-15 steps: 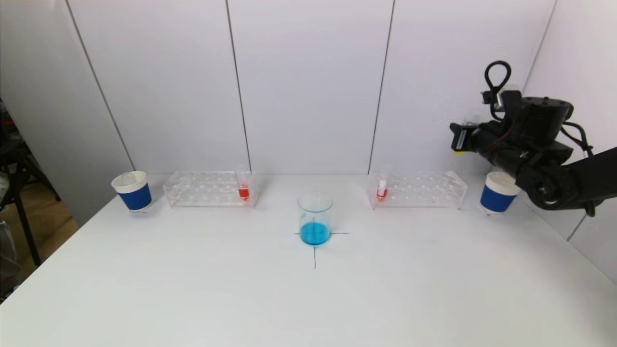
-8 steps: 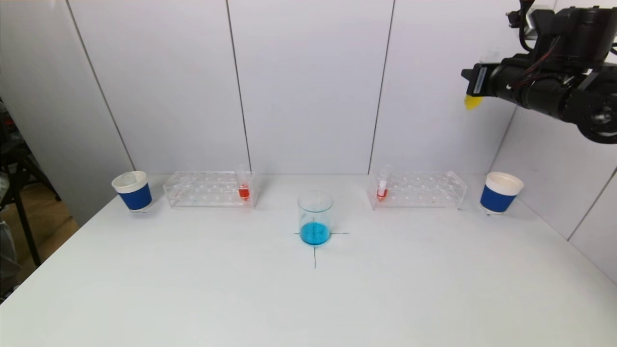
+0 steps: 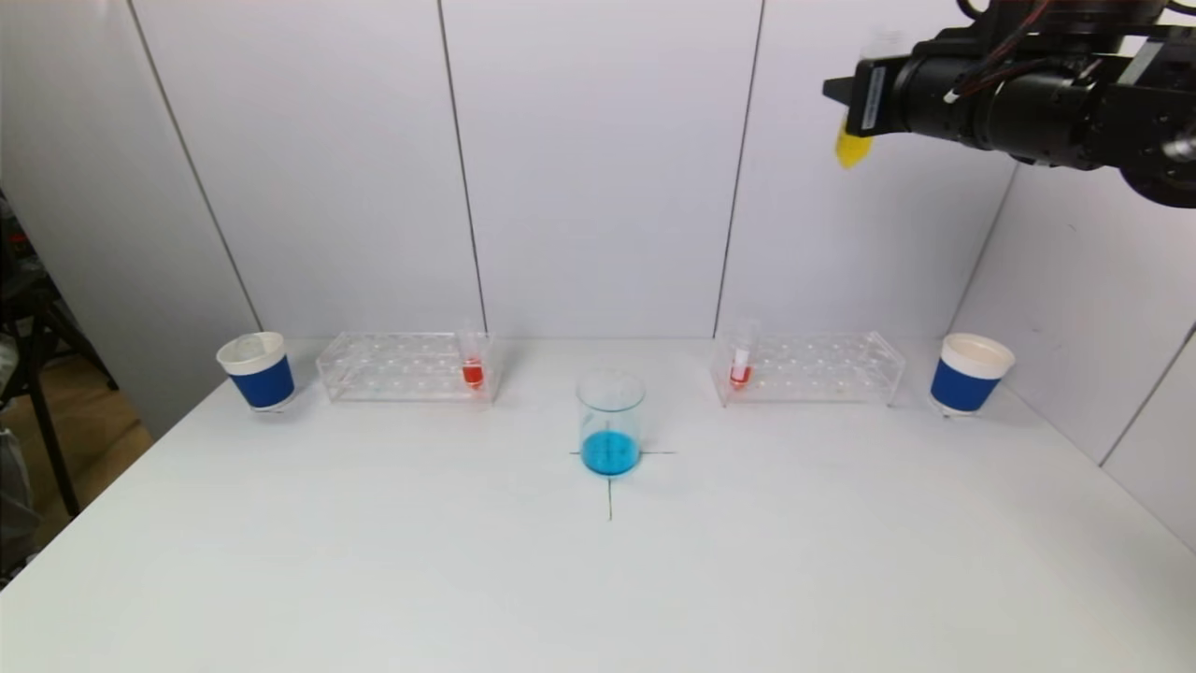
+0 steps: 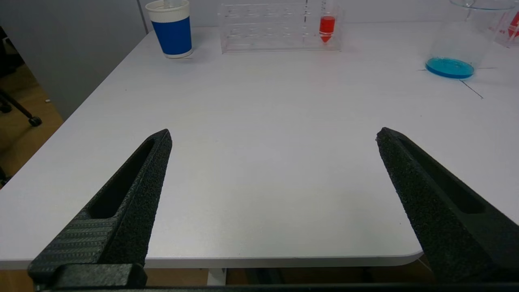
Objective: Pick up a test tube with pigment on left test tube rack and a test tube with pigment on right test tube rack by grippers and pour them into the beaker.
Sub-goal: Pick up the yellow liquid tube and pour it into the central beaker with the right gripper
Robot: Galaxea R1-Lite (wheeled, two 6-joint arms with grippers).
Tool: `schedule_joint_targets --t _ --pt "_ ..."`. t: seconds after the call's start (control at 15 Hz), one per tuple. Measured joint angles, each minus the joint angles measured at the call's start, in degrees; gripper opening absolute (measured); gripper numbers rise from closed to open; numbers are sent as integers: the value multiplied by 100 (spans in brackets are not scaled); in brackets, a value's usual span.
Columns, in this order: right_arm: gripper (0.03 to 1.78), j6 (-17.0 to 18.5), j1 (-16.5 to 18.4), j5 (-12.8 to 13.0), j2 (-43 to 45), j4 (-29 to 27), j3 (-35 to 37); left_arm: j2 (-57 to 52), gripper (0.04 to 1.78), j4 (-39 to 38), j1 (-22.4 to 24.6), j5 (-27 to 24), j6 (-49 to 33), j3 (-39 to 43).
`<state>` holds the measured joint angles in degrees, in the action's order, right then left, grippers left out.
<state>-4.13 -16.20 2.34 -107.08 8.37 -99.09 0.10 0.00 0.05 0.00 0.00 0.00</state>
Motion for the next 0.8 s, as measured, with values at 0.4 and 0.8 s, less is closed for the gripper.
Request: schedule_joint_targets --t 0.4,0.8 --pt "56 -1229 -660 -1339 -441 1200 581 0 176 0 2 0 2 0" --pt "56 -3027 -818 -2665 -1072 1569 1042 0 176 0 0 0 0 0"
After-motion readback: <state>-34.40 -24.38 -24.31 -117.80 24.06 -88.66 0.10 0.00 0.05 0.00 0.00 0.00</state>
